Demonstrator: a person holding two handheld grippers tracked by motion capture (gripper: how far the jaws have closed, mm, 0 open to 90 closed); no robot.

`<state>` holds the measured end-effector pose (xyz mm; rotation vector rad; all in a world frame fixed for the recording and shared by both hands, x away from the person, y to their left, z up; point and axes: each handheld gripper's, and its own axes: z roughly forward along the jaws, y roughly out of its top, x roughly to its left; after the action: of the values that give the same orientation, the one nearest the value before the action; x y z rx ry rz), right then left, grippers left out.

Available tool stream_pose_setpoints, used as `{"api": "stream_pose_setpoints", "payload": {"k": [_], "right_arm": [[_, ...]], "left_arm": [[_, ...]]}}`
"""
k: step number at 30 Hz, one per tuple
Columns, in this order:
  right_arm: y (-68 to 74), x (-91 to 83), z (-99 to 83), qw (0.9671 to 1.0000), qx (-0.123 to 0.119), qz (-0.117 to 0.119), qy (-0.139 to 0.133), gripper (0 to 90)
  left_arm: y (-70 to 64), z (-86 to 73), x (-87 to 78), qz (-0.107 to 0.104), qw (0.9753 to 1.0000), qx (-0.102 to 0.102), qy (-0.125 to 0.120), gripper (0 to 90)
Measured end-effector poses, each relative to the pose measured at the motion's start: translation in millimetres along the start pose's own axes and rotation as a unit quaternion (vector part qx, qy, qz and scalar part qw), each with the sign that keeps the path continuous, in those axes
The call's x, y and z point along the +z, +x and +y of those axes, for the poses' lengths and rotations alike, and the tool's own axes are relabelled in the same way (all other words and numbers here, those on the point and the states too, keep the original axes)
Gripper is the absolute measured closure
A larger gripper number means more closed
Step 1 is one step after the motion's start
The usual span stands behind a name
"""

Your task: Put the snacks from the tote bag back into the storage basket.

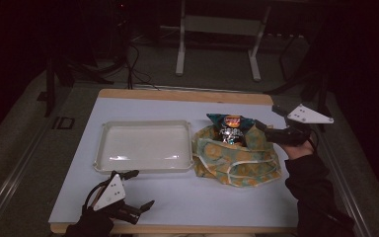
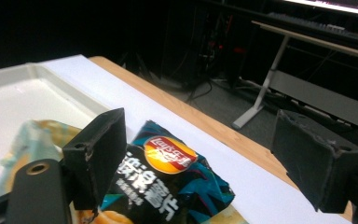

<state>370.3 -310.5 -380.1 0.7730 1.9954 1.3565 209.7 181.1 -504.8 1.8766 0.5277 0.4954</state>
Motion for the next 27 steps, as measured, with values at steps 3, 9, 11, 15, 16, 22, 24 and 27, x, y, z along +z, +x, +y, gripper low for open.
{"api": "stream_pose_setpoints", "payload": {"k": [3, 9, 11, 15, 16, 22, 24, 27], "right_arm": [[-7.7, 9.1, -2.7, 0.9999, -0.001, 0.011, 0.005, 22.7], [-18.6, 27.7, -11.4, 0.9994, -0.003, 0.015, 0.03, 28.9], [-22.5, 34.3, -16.7, 0.9989, -0.001, 0.019, 0.042, 30.6], [-28.6, 45.0, -27.7, 0.9978, 0.006, 0.026, 0.061, 33.4], [-30.0, 47.5, -30.7, 0.9974, 0.009, 0.029, 0.066, 34.0], [-35.5, 63.4, -45.7, 0.9948, 0.009, 0.036, 0.095, 36.1], [-37.2, 69.1, -49.6, 0.9939, 0.007, 0.038, 0.103, 36.1], [-40.4, 76.9, -54.6, 0.9928, 0.013, 0.041, 0.112, 36.1]], "left_arm": [[0.3, 0.0, 0.0, 0.0, 1.0, 0.0, 0.001, 0.2], [-0.7, -0.1, 0.6, -0.002, 1.0, 0.004, 0.004, 0.2], [-0.7, -0.1, 0.8, -0.002, 1.0, 0.004, 0.004, 0.2], [-0.9, -0.1, 1.1, -0.003, 1.0, 0.005, 0.005, 0.2], [-1.0, -0.1, 1.2, -0.004, 1.0, 0.005, 0.005, 0.1], [-1.2, -0.3, 1.8, -0.005, 1.0, 0.006, 0.007, 0.1], [-1.1, -0.4, 1.8, -0.005, 0.9999, 0.005, 0.007, 0.2], [-0.9, -0.4, 1.9, -0.005, 0.9999, 0.005, 0.008, 0.1]]}}
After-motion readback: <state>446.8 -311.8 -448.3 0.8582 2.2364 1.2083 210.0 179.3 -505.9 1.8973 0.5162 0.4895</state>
